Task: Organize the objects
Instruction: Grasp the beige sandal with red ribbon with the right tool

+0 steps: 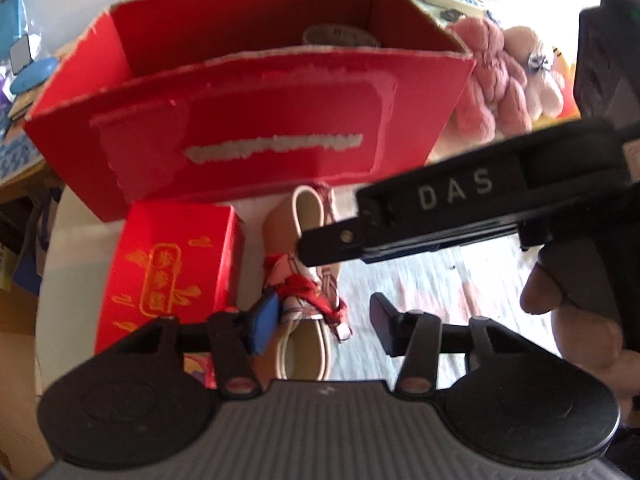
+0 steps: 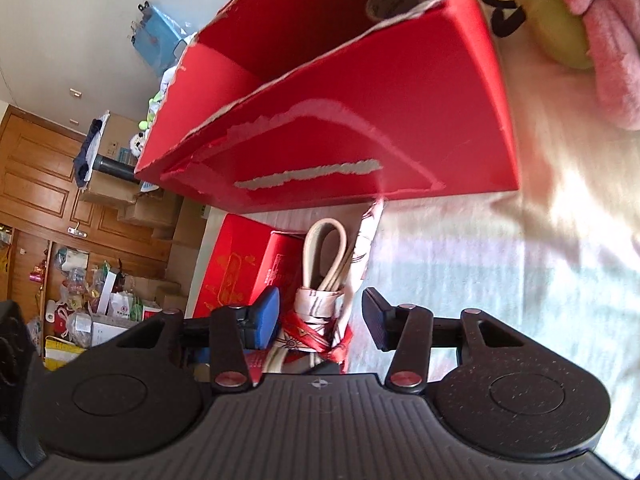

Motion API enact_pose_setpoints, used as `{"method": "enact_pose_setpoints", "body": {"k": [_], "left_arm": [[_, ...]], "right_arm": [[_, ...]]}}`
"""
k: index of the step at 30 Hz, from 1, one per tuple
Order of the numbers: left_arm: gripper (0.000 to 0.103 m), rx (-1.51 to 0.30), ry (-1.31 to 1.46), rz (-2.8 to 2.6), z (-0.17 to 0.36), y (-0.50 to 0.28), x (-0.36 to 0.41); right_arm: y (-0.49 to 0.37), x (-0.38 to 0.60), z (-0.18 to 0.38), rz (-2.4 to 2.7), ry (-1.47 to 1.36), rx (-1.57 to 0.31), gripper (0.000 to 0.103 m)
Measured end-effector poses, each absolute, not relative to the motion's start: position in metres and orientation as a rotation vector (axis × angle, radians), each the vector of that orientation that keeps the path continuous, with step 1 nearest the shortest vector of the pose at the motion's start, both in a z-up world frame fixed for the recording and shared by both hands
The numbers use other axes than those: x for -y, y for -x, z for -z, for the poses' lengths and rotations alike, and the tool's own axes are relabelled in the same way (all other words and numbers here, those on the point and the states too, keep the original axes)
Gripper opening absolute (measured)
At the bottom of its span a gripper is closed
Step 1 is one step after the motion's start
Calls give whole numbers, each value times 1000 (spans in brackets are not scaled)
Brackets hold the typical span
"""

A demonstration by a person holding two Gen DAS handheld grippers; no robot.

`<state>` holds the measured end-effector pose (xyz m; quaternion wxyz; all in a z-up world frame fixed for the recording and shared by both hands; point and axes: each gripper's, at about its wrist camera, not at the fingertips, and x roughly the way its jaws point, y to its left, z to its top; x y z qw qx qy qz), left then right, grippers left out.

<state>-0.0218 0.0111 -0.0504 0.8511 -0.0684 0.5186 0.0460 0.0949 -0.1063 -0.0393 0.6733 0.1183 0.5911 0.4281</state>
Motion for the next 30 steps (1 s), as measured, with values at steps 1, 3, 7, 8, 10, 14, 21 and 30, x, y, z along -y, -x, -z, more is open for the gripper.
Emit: {"method": "enact_pose_setpoints", "body": {"k": [1,3,7,8,10,14,21,30], "left_arm": [[50,-1089,128,-101,52,22,-10],[50,-1089,123,-97,54,23,-12],[48,-1080,114,-77,56,23,-13],[46,-1079,102,-77,58,24,-12],[46,-1087,91,-80,63,24,-14],[46,-1116,112,-77,74,25,-23],[43,-1125,72,-22,72,23,-19],[39,-1081,-11,145,48,15,11]], "right_arm": [[-94,104,40,-963,-262,-1333,50],[-91,99,41,-958,-246,-1338,50],[-88,91,48,-960,-217,-1350,49],[-86,89,48,-957,-204,-1348,49],[-84,84,50,-952,-170,-1342,48],[-83,78,54,-949,-182,-1354,45],[-87,85,51,-932,-194,-1357,27],[-89,118,30,-851,-231,-1292,24]]}}
